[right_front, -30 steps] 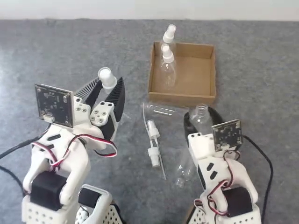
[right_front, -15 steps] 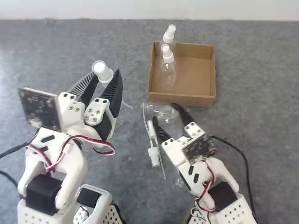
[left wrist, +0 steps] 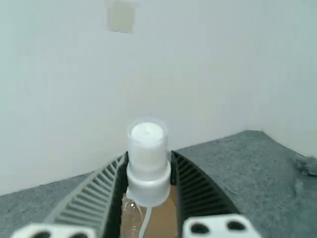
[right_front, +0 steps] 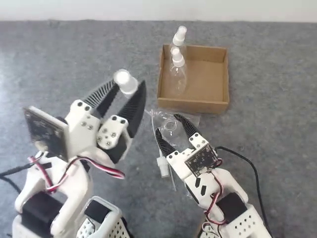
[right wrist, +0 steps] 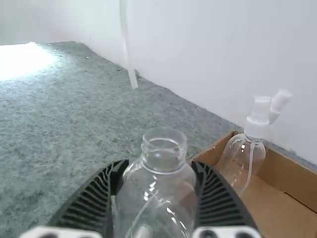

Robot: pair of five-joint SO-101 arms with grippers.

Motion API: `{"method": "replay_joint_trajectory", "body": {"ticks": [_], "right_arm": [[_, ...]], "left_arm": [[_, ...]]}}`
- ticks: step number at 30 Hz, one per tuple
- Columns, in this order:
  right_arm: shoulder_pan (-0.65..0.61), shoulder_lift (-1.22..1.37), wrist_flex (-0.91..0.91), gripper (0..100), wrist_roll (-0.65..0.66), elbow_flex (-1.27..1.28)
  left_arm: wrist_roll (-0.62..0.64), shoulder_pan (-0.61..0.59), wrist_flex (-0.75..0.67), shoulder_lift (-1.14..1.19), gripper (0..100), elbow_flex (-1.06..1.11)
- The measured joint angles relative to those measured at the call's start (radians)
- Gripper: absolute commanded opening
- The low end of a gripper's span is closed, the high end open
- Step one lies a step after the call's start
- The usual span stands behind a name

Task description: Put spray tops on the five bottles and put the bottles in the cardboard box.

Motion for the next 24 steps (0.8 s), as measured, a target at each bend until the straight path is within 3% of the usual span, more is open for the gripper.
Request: {"method": "replay_joint_trajectory", "body": {"ticks": [8,24], "right_arm": [[0.000,0.000,0.000,5.1,0.000,0.005],[0.002,0.000,0.000,5.1,0.041,0.008]], "left_arm": [[-0.063,0.103,-0.005,-0.002,1,0.008],[-0.063,0.150,-0.074,0.002,1,0.092]]}}
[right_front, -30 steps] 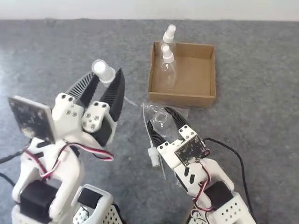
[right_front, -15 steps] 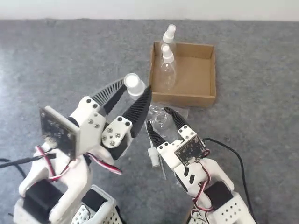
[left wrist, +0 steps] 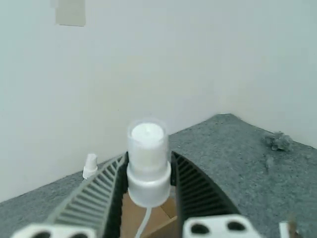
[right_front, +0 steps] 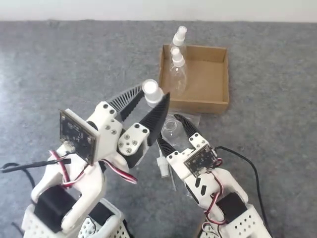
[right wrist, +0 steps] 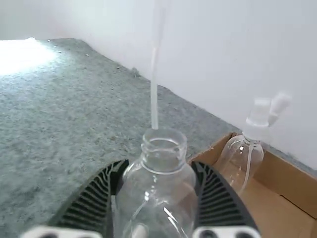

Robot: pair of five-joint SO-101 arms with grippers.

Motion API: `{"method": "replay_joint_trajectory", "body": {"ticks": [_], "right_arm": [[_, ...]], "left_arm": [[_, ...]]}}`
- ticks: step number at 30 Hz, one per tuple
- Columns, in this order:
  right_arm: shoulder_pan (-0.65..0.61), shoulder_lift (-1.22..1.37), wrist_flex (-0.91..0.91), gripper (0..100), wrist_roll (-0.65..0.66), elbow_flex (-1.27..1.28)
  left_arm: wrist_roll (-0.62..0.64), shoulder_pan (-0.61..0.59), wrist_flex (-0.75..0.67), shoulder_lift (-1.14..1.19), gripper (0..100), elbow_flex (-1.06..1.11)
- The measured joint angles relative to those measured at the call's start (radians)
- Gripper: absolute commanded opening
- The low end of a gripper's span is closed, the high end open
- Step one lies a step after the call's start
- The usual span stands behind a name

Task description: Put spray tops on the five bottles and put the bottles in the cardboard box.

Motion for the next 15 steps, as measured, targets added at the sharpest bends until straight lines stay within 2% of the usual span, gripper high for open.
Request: {"method": "replay_joint_trajectory", "body": {"ticks": [5,15], "right_arm": [[0.000,0.000,0.000,5.1,0.021,0.000],[0.000,0.000,0.000,5.1,0.026,0.000]], "left_arm": [[0.000,0.044,0.000,-0.002,1,0.000],[-0.005,0.032,0.011,0.002,1,-0.011]]}}
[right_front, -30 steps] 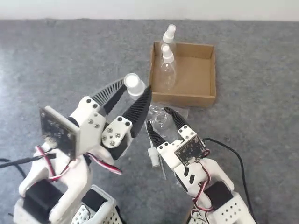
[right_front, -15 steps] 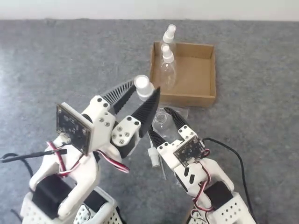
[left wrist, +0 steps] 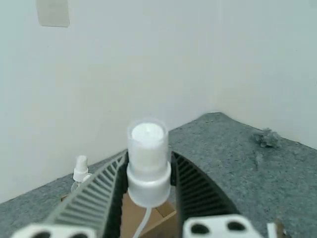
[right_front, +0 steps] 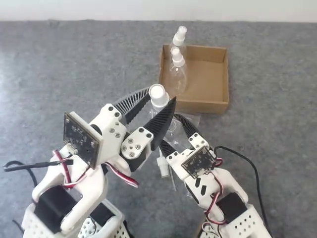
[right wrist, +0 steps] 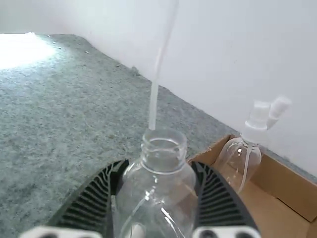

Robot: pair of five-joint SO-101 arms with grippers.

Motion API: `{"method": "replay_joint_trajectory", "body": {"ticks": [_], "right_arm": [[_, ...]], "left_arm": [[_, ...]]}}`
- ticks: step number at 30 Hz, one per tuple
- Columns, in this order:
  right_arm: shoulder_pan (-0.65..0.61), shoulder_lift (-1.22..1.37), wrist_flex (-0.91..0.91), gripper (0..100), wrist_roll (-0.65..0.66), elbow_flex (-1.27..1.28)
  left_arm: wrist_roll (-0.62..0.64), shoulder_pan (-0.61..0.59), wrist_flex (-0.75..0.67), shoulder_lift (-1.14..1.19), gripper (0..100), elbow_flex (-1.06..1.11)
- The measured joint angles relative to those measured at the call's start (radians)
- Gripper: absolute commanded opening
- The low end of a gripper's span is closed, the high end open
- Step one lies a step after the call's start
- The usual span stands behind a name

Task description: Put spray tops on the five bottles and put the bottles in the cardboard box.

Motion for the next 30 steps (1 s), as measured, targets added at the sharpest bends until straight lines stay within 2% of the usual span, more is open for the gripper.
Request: {"method": "replay_joint_trajectory", "body": {"ticks": [5,26,30], "right_arm": [[0.000,0.000,0.000,5.1,0.000,0.000],[0.000,0.000,0.018,5.1,0.000,0.000],[0.000,0.000,0.023,5.1,0.000,0.000]], "left_arm": [[0.000,-0.041,0.040,-0.003,1,-0.031],[0.000,-0.034,0.041,-0.003,1,-0.031],[0.000,0.002,-0.018,-0.005,1,0.025]]}}
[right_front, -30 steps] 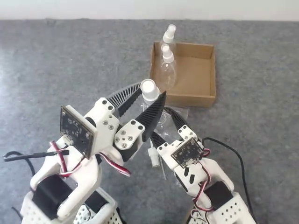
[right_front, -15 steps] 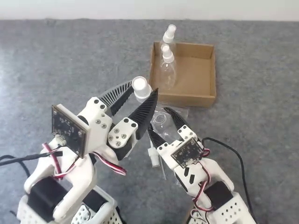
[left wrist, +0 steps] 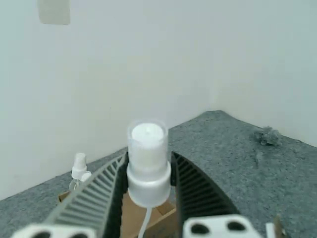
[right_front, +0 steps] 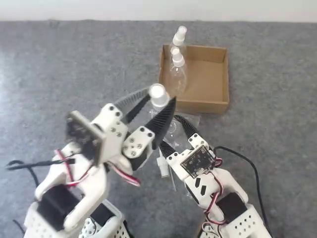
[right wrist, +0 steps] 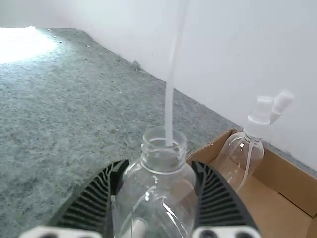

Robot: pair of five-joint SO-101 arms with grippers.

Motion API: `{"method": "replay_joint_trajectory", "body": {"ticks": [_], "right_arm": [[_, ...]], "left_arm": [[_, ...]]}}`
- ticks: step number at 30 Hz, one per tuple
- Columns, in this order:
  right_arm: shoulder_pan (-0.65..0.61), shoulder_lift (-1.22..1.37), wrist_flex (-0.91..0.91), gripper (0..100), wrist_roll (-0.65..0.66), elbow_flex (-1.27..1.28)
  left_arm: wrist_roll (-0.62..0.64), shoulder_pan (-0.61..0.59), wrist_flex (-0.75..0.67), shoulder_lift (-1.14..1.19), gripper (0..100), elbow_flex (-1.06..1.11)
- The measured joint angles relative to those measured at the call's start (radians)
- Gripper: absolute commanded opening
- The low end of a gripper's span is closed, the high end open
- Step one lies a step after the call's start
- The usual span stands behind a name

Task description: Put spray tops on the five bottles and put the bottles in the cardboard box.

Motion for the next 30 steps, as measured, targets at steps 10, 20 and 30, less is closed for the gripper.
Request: {"method": "replay_joint_trajectory", "body": {"ticks": [10,20,30], "right_arm": [[0.000,0.000,0.000,5.1,0.000,0.000],[0.000,0.000,0.000,5.1,0.000,0.000],[0.008,0.000,0.000,5.1,0.000,0.000]], "left_arm": [[0.000,0.012,-0.058,0.011,1,0.081],[0.000,0.009,-0.058,0.011,1,0.169],[0.000,0.014,-0.061,0.011,1,0.227]]}}
